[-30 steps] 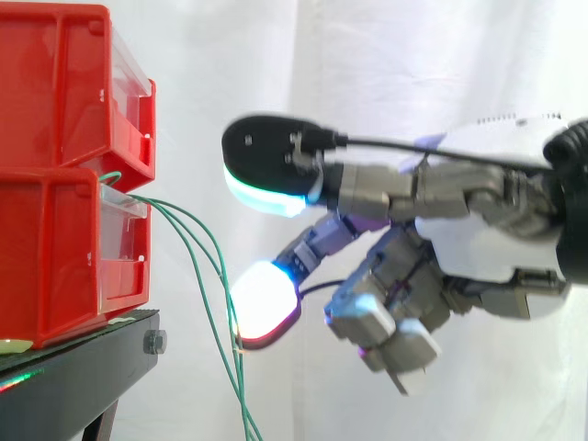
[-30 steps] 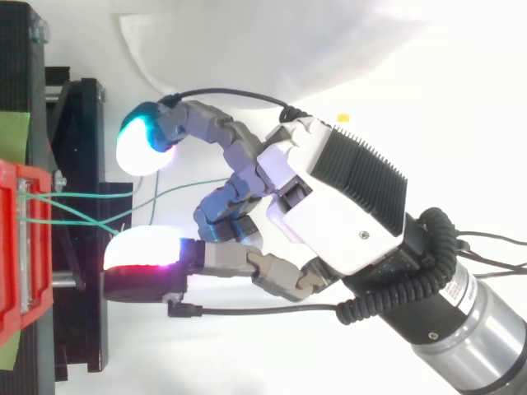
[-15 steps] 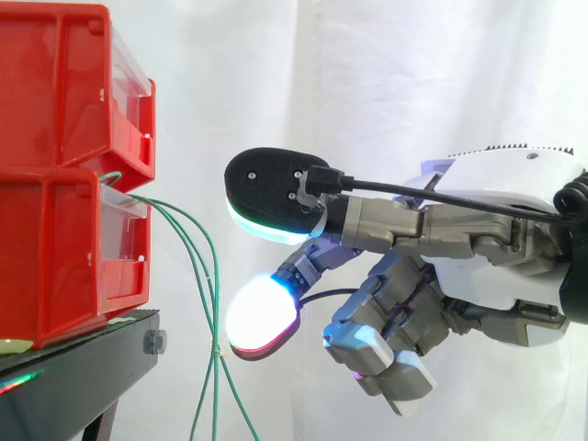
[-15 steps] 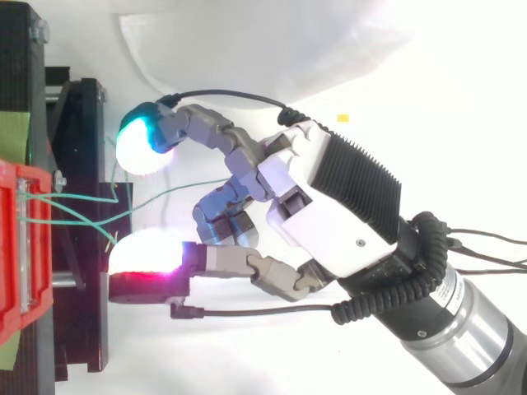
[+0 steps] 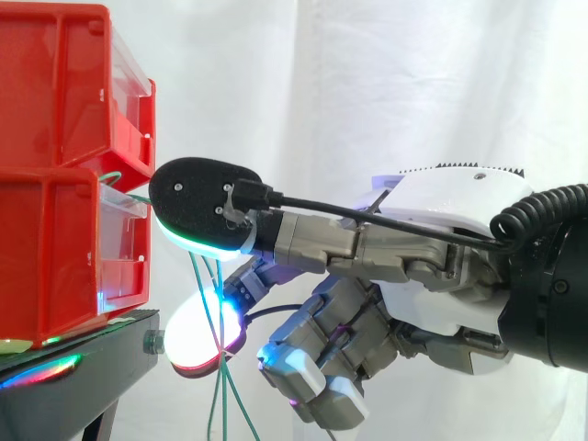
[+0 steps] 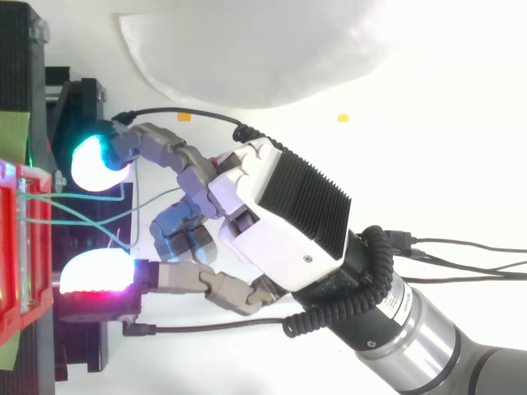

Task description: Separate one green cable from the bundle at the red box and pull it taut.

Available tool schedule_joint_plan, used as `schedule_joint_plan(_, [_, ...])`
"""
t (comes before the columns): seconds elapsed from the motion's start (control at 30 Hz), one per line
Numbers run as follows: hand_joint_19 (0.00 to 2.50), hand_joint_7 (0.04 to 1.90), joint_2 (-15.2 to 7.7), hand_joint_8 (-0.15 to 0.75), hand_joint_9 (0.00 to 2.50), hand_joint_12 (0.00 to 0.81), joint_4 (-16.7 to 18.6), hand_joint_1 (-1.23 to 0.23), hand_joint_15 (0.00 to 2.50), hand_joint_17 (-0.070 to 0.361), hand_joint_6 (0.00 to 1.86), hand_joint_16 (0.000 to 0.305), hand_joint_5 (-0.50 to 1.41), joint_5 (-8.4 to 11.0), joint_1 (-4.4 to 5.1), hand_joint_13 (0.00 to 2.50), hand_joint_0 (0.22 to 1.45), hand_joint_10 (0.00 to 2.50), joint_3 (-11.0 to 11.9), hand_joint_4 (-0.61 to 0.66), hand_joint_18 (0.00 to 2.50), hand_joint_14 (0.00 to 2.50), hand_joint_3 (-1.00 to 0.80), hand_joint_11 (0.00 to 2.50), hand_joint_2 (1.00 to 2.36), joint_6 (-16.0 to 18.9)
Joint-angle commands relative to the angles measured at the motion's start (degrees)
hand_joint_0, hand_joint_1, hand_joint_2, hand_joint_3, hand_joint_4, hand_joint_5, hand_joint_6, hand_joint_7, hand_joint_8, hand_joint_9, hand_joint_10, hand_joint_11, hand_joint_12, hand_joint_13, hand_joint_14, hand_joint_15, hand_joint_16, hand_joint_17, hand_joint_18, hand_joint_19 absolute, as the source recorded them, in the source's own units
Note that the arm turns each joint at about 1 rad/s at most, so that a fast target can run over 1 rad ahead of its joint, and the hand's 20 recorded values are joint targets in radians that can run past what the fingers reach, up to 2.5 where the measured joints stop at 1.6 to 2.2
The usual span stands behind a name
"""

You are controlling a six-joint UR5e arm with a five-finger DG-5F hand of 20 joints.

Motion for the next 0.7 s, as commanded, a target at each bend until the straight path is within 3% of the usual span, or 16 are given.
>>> schedule_joint_plan(0.0, [0.98,0.86,0.0,0.406,1.47,0.497,-0.5,-0.42,1.48,0.18,0.5,0.08,-0.14,0.1,0.08,1.54,0.4,0.02,-0.2,0.34,1.16,0.06,-0.5,1.4,1.0,0.7])
schedule_joint_plan(0.17, [0.98,0.86,0.0,0.406,1.47,0.491,-0.1,-0.42,1.49,0.18,0.5,0.08,-0.14,1.06,0.61,1.53,0.4,0.02,-0.2,0.34,1.16,0.06,-0.5,1.42,1.0,1.6])
schedule_joint_plan(0.23, [0.98,0.86,0.0,0.41,1.47,0.491,1.1,-0.41,1.49,0.18,0.5,0.08,-0.14,3.44,1.05,1.53,0.4,0.02,-0.2,0.34,1.16,0.06,-0.5,1.42,1.0,4.2])
schedule_joint_plan(0.3, [0.97,0.86,0.0,0.406,1.47,0.495,2.5,-0.41,1.49,0.18,0.5,0.08,-0.14,7.04,1.75,1.53,0.4,0.02,-0.2,0.34,1.17,0.06,-0.5,1.41,1.0,7.7])
schedule_joint_plan(0.33, [0.98,0.86,0.0,0.409,1.47,0.491,2.7,-0.42,1.49,0.18,0.5,0.08,-0.14,9.77,2.45,1.54,0.4,0.02,-0.2,0.34,1.17,0.06,-0.5,1.41,1.0,9.4])
schedule_joint_plan(0.47, [0.98,0.86,0.0,0.407,1.47,0.491,2.7,-0.41,1.49,0.18,0.5,0.08,-0.14,11.26,3.16,1.53,0.4,0.02,-0.2,0.34,1.17,0.06,-0.5,1.41,1.0,10.0])
schedule_joint_plan(0.67, [0.98,0.86,0.0,0.406,1.47,0.489,3.0,-0.41,1.48,0.18,0.5,0.08,-0.14,15.13,4.3,1.54,0.4,0.02,-0.3,0.34,1.17,0.06,-0.5,1.41,1.0,11.4])
